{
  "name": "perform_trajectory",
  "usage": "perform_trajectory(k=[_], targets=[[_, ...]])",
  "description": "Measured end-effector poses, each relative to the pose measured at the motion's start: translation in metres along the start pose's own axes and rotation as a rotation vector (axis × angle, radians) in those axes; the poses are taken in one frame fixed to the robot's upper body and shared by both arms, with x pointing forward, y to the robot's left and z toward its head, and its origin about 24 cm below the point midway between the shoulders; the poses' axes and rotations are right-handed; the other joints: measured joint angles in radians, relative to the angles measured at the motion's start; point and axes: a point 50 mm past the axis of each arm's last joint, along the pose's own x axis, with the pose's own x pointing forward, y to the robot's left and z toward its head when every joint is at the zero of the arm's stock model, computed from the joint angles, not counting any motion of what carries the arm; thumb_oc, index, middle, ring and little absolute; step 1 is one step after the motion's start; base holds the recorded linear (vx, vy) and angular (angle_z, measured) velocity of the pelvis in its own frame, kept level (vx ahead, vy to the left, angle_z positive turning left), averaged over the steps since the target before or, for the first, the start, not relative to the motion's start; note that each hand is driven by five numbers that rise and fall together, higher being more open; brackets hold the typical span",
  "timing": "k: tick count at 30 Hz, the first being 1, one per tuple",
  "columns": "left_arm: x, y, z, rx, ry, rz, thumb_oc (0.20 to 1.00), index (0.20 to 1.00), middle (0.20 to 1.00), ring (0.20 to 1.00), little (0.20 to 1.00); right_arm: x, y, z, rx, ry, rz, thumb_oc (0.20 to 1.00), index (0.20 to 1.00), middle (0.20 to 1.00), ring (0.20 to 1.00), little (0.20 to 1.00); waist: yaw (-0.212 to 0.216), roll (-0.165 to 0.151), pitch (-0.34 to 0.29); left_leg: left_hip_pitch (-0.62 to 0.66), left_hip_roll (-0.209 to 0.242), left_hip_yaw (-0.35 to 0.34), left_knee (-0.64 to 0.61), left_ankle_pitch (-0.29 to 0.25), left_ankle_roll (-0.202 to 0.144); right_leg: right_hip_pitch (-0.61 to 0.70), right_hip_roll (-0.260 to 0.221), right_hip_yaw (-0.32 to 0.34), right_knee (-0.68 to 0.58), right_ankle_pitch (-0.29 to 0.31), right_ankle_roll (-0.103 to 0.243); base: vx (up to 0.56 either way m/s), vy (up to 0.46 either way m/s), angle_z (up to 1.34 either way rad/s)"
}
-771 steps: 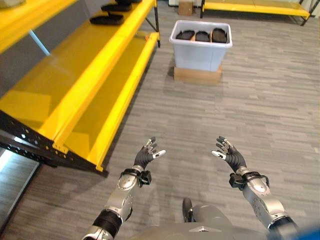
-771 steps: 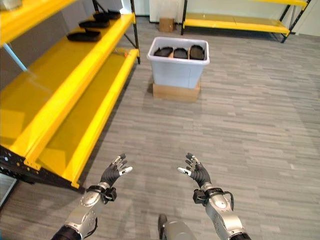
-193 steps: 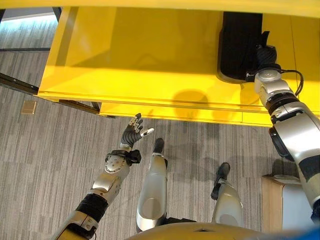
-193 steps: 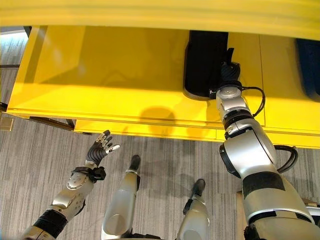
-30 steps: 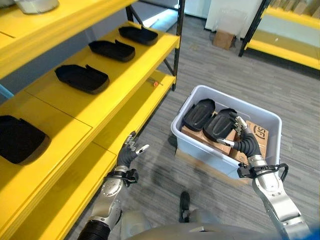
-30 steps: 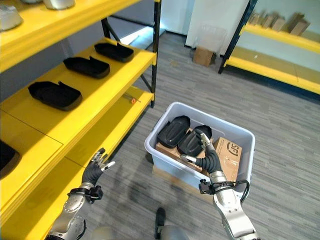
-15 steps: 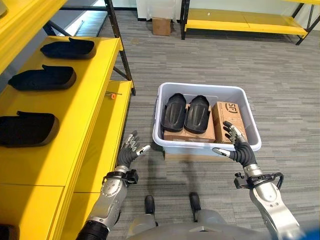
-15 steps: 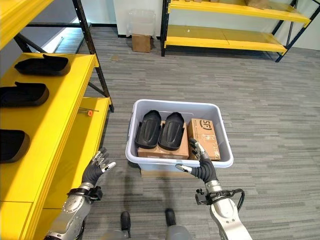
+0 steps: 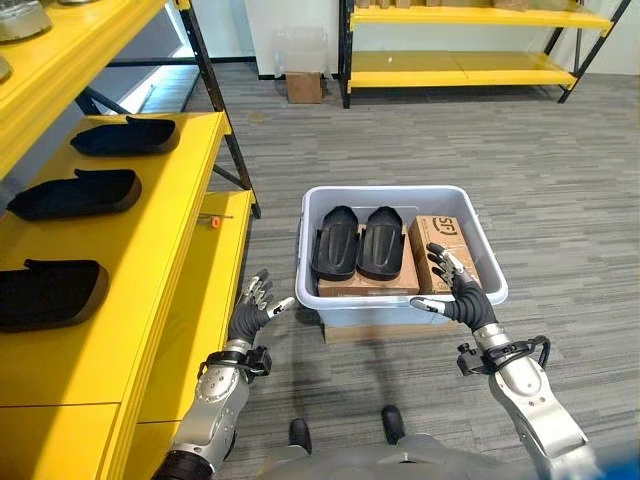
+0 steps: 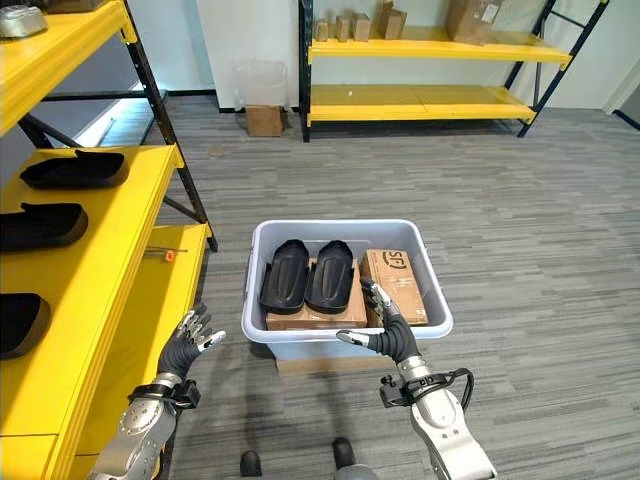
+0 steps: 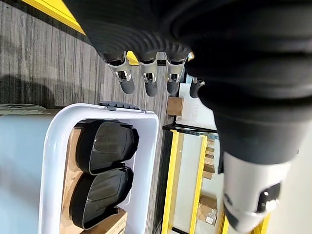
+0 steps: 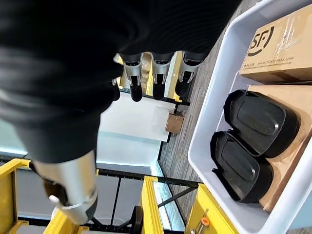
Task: Move parts from the plastic box to the shelf.
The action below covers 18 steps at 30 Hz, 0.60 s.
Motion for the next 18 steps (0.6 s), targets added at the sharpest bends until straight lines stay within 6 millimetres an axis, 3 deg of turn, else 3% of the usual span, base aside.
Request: perform_trajectory(k=[7, 9, 10, 12, 13, 14, 15, 17, 18], targets=[[0.007, -0.008, 0.005, 0.007, -0.014, -0.035, 1.0, 1.0, 1.0, 1.0, 1.0, 0.015, -0.009, -0.007, -0.028, 0.029, -0.057, 1.0, 1.0, 1.0, 1.0, 1.0, 0.022, -0.011, -0.007, -0.045, -0.007, -0.005, 0.005, 0.006, 0.007, -0.041, -0.006, -0.017, 0.006, 0.016, 0.001, -0.03, 0.043, 0.02], [0.017, -0.019, 0.011, 0.018, -0.032, -0.079, 1.0, 1.0, 1.0, 1.0, 1.0, 0.033, -0.015, -0.007, -0.054, 0.024, -0.088, 1.0, 1.0, 1.0, 1.0, 1.0, 0.025, 0.022, 0.033, -0.067, 0.004, -0.004, 0.023, -0.004, 0.023, -0.153, 0.029, -0.03, 0.181, 0.031, 0.032, -0.09, 0.069, -0.25], [0.023, -0.027, 0.019, 0.025, -0.058, -0.114, 1.0, 1.0, 1.0, 1.0, 1.0, 0.041, -0.02, -0.001, -0.069, 0.006, -0.106, 1.0, 1.0, 1.0, 1.0, 1.0, 0.02, 0.047, 0.067, -0.084, 0.02, -0.003, 0.036, -0.003, 0.026, -0.2, 0.036, -0.053, 0.245, 0.058, 0.08, 0.01, 0.028, -0.14], [0.03, -0.034, 0.026, 0.033, -0.081, -0.141, 1.0, 1.0, 1.0, 1.0, 1.0, 0.047, -0.022, 0.004, -0.074, -0.014, -0.121, 1.0, 1.0, 1.0, 1.0, 1.0, 0.01, 0.051, 0.11, -0.086, 0.012, -0.007, 0.046, -0.004, 0.034, -0.225, 0.019, -0.043, 0.293, 0.04, 0.079, 0.05, -0.108, 0.09], [0.032, -0.037, 0.029, 0.036, -0.092, -0.153, 1.0, 1.0, 1.0, 1.0, 1.0, 0.047, -0.022, 0.002, -0.074, -0.007, -0.126, 1.0, 1.0, 1.0, 1.0, 1.0, 0.014, 0.044, 0.113, -0.096, -0.003, -0.005, 0.047, -0.004, 0.036, -0.233, -0.017, -0.052, 0.29, 0.006, 0.041, 0.05, -0.176, 0.11], [0.032, -0.037, 0.029, 0.041, -0.093, -0.156, 1.0, 1.0, 1.0, 1.0, 1.0, 0.048, -0.022, 0.003, -0.073, -0.011, -0.131, 1.0, 1.0, 1.0, 1.0, 1.0, 0.024, 0.047, 0.12, -0.099, -0.006, 0.0, 0.047, -0.002, 0.037, -0.239, -0.045, -0.059, 0.281, -0.002, 0.036, 0.04, -0.23, -0.06], [0.034, -0.036, 0.033, 0.047, -0.1, -0.161, 1.0, 1.0, 1.0, 1.0, 1.0, 0.056, -0.024, 0.009, -0.071, -0.034, -0.138, 1.0, 1.0, 1.0, 1.0, 1.0, 0.035, 0.03, 0.141, -0.115, -0.005, 0.018, 0.069, -0.006, 0.046, -0.237, -0.135, -0.166, 0.198, -0.007, 0.033, 0.02, -0.089, -0.22], [0.035, -0.029, 0.035, 0.061, -0.1, -0.144, 1.0, 1.0, 1.0, 1.0, 1.0, 0.065, -0.025, 0.015, -0.062, -0.052, -0.15, 1.0, 1.0, 1.0, 1.0, 1.0, 0.058, 0.028, 0.171, -0.134, 0.006, 0.021, 0.092, -0.007, 0.044, -0.244, -0.211, -0.232, 0.13, 0.003, 0.049, 0.03, -0.296, -0.15], [0.032, -0.025, 0.03, 0.048, -0.083, -0.121, 1.0, 1.0, 1.0, 1.0, 1.0, 0.067, -0.024, 0.016, -0.055, -0.058, -0.148, 1.0, 1.0, 1.0, 1.0, 1.0, 0.069, 0.022, 0.186, -0.146, 0.01, 0.016, 0.109, -0.007, 0.025, -0.226, -0.25, -0.256, 0.103, 0.017, 0.06, 0.0, -0.321, 0.09]])
